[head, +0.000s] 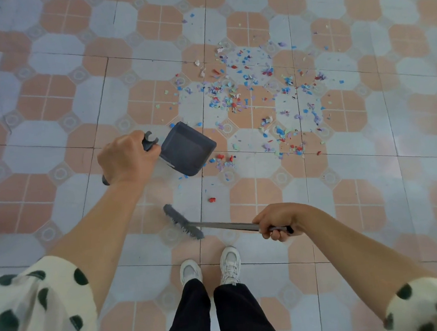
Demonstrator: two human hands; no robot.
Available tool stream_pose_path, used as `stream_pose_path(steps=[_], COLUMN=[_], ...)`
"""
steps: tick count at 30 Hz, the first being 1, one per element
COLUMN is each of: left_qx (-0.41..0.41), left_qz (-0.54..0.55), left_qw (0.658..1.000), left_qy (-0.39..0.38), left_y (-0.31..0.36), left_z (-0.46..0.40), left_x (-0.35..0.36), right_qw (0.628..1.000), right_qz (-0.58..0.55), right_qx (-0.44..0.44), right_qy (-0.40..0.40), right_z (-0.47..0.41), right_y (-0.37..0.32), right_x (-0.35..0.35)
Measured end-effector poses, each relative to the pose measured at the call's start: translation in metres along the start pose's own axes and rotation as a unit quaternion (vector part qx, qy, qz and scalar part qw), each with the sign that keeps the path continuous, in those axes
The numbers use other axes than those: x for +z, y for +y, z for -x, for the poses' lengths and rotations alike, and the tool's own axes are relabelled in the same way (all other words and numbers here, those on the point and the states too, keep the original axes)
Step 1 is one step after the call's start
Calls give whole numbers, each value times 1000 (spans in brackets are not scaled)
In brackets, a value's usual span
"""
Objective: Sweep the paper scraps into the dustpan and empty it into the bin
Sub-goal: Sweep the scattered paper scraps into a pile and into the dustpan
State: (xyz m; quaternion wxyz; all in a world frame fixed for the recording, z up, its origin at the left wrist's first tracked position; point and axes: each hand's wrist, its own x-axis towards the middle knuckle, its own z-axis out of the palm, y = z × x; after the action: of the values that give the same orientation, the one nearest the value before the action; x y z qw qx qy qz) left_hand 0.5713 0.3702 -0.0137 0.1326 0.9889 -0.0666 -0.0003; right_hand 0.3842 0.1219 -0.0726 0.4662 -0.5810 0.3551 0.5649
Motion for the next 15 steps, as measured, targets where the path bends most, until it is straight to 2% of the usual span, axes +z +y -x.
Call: stream_pose_path(steps=[5,15], left_qx=[-18,-74], left_qz=[6,32], left_qw=[1000,996], left_qy=[1,32], left_y=[0,17], left_z=[-1,-21], left_x=[7,17], right_qw=[999,990], right_qz=[21,-38], right_qx=[27,6], right_qy=[32,134], right_z=[-23,3], right_y=[-25,-49], right_x=[-16,-137])
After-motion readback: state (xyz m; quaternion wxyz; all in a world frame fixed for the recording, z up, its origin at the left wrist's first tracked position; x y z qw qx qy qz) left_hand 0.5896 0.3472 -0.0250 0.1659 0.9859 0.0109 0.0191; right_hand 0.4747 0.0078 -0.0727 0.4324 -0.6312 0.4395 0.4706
